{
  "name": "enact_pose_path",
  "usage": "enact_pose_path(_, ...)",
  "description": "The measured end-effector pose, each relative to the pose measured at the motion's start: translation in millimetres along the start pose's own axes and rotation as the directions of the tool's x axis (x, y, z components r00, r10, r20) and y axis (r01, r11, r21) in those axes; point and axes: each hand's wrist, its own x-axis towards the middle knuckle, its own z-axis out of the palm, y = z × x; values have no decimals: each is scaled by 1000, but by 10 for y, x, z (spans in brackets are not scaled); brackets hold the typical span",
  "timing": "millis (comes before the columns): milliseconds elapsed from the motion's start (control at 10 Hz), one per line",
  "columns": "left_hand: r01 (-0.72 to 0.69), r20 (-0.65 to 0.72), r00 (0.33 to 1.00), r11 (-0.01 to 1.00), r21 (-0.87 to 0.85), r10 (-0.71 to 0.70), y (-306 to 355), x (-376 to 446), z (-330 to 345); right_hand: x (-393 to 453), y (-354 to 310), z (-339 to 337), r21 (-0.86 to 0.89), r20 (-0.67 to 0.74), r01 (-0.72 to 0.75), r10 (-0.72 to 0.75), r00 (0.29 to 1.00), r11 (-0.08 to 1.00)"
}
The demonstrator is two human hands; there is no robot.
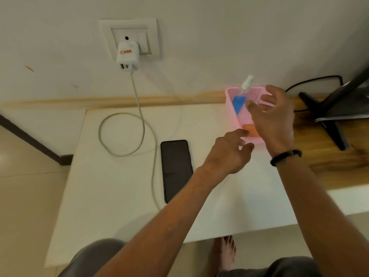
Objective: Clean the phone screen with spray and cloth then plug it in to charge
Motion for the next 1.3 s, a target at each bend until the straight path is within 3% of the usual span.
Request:
enact_pose_path(100, -59, -167, 984, 998, -8, 57, -9, -77, -250, -390, -170, -62, 95, 5, 55, -56, 998, 994)
enact_pose_path(200, -124, -394, 911, 992, 25, 124, -25, -195, -598, -609, -431, 43, 118, 76, 152, -161, 984, 981)
enact_pose_path(300, -190, -588, 790, 981, 35, 174, -50, -310, -1009, -626, -753, 340, 90, 229, 328, -340, 912, 940)
enact_pose_path(400, -213, -719, 667, 975, 67, 195, -126, -429, -1387, -535, -1027, 745, -98, 436, 543, -455, 776, 834)
enact_pose_path(500, -162, -772, 611, 982, 94, 175, -242, -529, -1646, -432, -1214, 1120, -259, 539, 644, -445, 715, 720)
enact_pose_path(700, -6, -734, 668, 988, 152, 117, -399, -595, -1873, -287, -1354, 1580, -405, 491, 661, -459, 740, 632)
enact_pose_path(1100, -10, -705, 704, 993, 117, 90, -332, -624, -1902, -276, -1392, 1639, -576, 482, 610, -377, 791, 544)
enact_pose_path(1300, -20, -713, 691, 989, 148, 121, -332, -774, -1863, -438, -1284, 1235, -361, 423, 534, -376, 824, 765)
